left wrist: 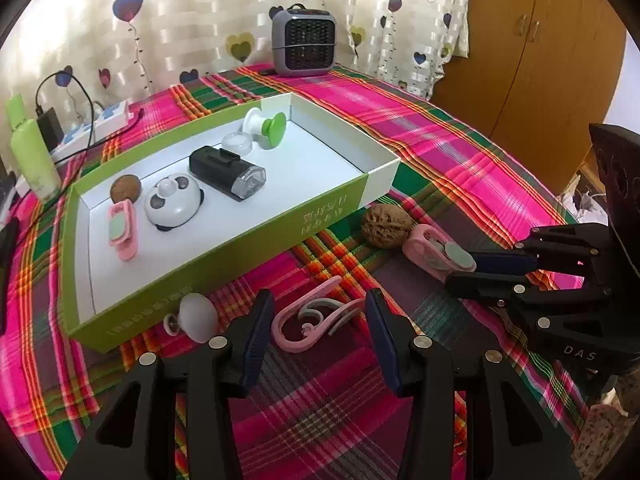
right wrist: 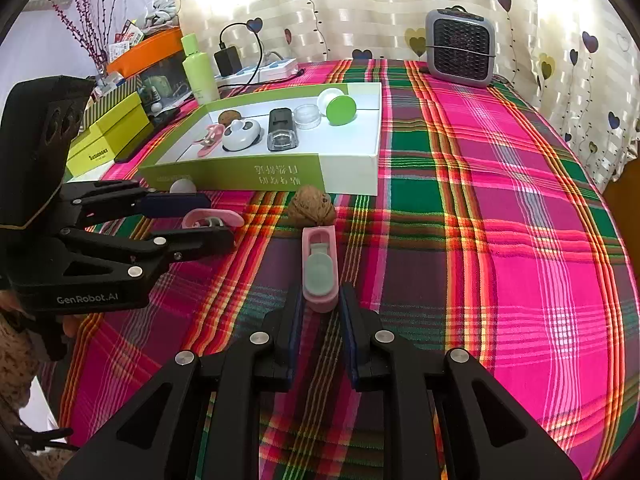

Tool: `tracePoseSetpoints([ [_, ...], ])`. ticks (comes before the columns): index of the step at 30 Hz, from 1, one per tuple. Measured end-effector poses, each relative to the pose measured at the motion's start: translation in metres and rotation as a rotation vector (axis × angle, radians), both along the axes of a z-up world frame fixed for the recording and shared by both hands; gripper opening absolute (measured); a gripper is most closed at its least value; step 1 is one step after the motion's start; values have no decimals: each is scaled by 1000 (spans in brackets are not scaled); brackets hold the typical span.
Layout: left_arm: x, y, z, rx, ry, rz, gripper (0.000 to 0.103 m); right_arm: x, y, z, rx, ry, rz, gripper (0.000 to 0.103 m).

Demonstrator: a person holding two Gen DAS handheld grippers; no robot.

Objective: Organize objects
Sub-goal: 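Grasp the pink hook-shaped clip with the left tool while the right tool holds the pink clip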

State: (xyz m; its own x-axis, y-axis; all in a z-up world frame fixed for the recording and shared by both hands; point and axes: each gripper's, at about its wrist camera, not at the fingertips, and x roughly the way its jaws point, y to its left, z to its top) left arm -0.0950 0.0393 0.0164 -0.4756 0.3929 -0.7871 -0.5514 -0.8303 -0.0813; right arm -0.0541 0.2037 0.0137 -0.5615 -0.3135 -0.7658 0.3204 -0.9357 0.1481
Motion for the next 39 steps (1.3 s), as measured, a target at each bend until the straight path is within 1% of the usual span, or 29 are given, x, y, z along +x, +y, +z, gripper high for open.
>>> tracePoseSetpoints([
  [2, 2, 1, -3, -13, -7, -11, 45, -1, -1, 0, 10, 2, 6, 19],
  [5, 5, 2, -4, -28, 11, -37, 45, -3, -3, 1, 2, 1, 24, 30],
  [6, 4, 2, -4, -26, 9, -36, 45, -5, -5, 1, 0, 2, 30, 37],
  [7, 3, 2, -4, -18, 6, -32, 45, -6, -7, 1, 5, 4, 35, 40],
  [8, 2, 2, -4, -11, 5, -27, 45, -7, -10, 1, 13, 6, 40, 41],
  [14, 0, 3, -5, -3, 14, -11, 44, -14, -13, 1, 45, 12, 25, 41],
  [16, 1, 3, -5, -10, 23, -5, 41, -16, -13, 1, 45, 12, 20, 41],
  [17, 1, 4, -5, -18, 30, -4, 36, -16, -14, 1, 48, 13, 20, 41],
  [18, 2, 4, -5, -25, 35, -5, 34, -16, -15, 1, 52, 14, 21, 41],
  [20, 1, 3, -5, -18, 32, -4, 25, -17, -15, 1, 51, 13, 21, 41],
  [21, 1, 3, -6, -15, 30, -1, 24, -17, -15, 1, 49, 13, 21, 41],
  [24, 2, 2, -6, -7, 25, 11, 24, -18, -14, 1, 48, 13, 16, 38],
  [28, 5, 1, -5, -14, 23, 24, 24, -18, -12, 1, 44, 12, 3, 33],
  [34, 11, -1, -5, -19, 26, 53, 24, -19, -11, 1, 47, 13, -1, 30],
  [37, 10, 0, -5, -13, 22, 63, 24, -19, -10, 1, 48, 12, -4, 25],
  [39, 9, 0, -5, -12, 24, 67, 23, -19, -10, 0, 46, 12, -8, 24],
])
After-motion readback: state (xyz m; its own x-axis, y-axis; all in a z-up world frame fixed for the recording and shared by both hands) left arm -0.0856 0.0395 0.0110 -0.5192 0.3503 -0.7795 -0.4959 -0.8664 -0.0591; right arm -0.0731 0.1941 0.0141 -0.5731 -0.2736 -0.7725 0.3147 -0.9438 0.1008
